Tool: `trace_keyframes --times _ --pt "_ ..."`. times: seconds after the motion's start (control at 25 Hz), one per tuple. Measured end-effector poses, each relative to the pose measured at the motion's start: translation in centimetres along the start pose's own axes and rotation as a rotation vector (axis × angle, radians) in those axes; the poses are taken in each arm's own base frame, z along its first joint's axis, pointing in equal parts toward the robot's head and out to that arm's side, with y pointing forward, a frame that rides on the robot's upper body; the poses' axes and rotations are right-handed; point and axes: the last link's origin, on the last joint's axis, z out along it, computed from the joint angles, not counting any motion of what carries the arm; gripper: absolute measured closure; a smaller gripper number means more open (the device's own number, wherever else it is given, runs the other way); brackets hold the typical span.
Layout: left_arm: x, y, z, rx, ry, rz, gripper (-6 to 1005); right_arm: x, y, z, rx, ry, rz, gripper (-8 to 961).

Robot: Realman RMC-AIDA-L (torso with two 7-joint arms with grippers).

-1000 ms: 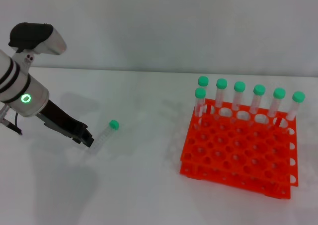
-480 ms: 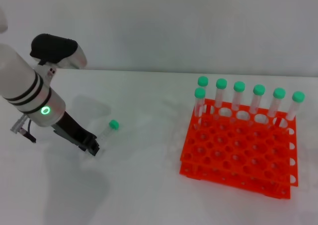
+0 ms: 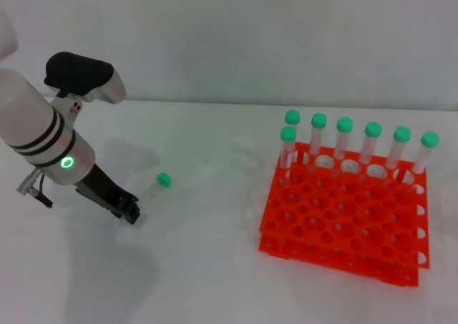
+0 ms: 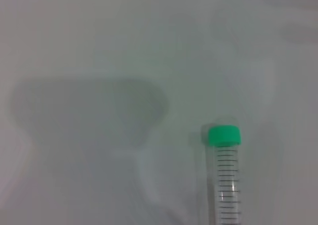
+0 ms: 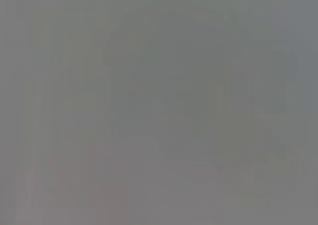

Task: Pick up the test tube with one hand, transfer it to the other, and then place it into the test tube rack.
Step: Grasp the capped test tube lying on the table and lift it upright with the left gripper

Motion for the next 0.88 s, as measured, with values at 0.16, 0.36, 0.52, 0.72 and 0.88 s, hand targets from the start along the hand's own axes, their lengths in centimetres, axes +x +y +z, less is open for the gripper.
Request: trace_keyframes --times 0.16,0.36,0.52,0.72,0.88 --pt "-0.03 -0.13 0.03 0.009 0.000 -0.002 742 0.01 0.07 0.05 -0.004 0.001 0.000 331" --pt "-0.04 -0.13 0.28 0.016 -0.001 0.006 753 -0.01 0.17 0.23 -0.008 -0.002 0.001 331" --pt "-0.24 -0.13 0.51 0.019 -0.008 0.011 777 -0.02 0.25 0.34 -0.011 -0.003 0.003 331" --pt "-0.21 -0.37 0.37 0.020 0.000 0.005 784 -0.02 0.33 0.41 -0.016 -0.003 0.006 332" --pt "-0.22 -0.60 0.34 0.025 0.006 0.002 792 -0.01 0.38 0.45 -0.018 -0.003 0.009 332"
